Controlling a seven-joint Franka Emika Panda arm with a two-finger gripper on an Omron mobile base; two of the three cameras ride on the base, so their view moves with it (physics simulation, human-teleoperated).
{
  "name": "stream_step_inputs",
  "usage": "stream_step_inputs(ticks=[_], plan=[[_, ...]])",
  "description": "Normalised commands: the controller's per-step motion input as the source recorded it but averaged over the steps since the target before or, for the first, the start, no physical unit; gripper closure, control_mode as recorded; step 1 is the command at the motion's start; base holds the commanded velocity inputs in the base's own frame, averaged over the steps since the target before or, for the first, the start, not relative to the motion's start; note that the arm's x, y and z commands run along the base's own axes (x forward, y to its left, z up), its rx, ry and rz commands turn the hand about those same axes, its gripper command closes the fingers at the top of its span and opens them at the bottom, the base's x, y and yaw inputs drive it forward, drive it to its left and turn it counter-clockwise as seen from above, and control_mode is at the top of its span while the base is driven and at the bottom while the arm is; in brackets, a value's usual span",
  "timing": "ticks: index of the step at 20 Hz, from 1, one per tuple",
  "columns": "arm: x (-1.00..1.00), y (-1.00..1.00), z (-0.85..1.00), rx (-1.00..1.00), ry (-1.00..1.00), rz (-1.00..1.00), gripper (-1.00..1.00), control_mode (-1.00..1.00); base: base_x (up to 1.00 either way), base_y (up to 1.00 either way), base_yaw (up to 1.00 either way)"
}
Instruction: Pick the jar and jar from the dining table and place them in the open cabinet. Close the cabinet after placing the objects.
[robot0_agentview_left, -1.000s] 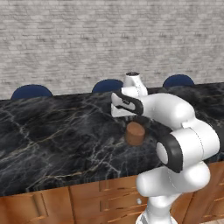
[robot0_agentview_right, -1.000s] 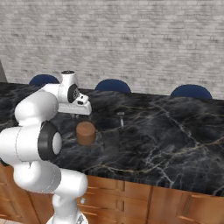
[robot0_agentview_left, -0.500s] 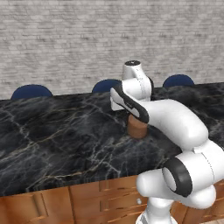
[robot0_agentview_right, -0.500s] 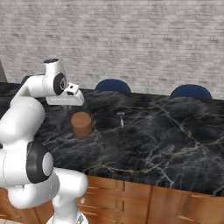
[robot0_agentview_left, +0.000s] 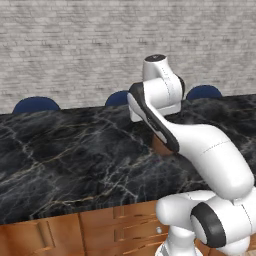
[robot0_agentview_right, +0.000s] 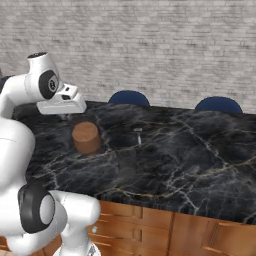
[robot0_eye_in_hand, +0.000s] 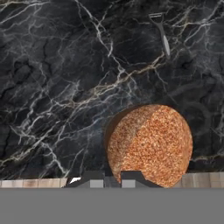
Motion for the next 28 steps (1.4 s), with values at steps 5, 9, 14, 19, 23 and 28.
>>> stream_step_inputs(ticks=[5,9,14,19,23,28], plan=[[-0.19,0.06,0.3,-0.03,-0.01,0.0,1.0,-1.0,0.0,0.0,0.0],[-0.04,0.11,-0.03,0.0,0.0,0.01,1.0,-1.0,0.0,0.0,0.0],[-0.07,0.08,-0.04,-0.01,0.0,0.01,1.0,1.0,-0.55,0.45,0.01],[0.0,0.0,0.0,0.0,0.0,0.0,1.0,1.0,-0.94,0.4,-0.1],[0.0,0.0,0.0,0.0,0.0,0.0,1.0,1.0,-1.0,-0.02,-0.32],[0.0,0.0,0.0,0.0,0.0,0.0,1.0,1.0,-0.82,-0.09,-0.45]])
